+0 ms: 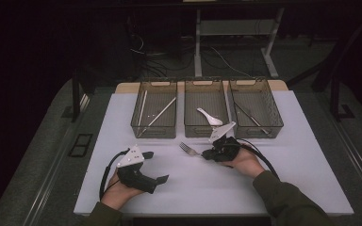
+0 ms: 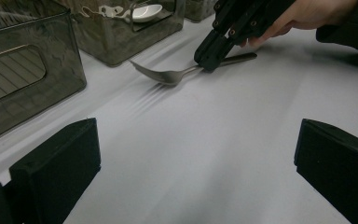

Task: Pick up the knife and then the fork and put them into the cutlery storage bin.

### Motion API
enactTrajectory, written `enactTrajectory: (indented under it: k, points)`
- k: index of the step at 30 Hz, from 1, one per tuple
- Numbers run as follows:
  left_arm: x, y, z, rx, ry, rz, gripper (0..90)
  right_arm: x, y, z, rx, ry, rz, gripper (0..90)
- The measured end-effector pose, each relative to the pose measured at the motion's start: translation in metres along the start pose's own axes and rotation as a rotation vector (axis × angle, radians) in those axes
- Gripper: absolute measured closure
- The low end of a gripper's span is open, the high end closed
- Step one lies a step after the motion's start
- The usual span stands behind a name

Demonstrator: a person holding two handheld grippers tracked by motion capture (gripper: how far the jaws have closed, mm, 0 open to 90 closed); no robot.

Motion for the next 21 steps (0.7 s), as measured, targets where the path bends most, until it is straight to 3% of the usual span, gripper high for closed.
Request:
enactTrajectory:
  k: [21]
  points:
    - [-0.001,0.0,0.0,-0.004,0.002,0.001,0.0,0.033,-0.006,-0.009,-0.078,-0.121,-0.024,84.3]
Point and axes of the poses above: each handheld gripper's, and its own axes: x roughly backward along the jaws, z roughly out of its underside, y roughly to its left, the point moved 3 cm from there along -x, roughly forward along the jaws, and after that the axes turned 8 degrees about -x, right-handed, at the moved point
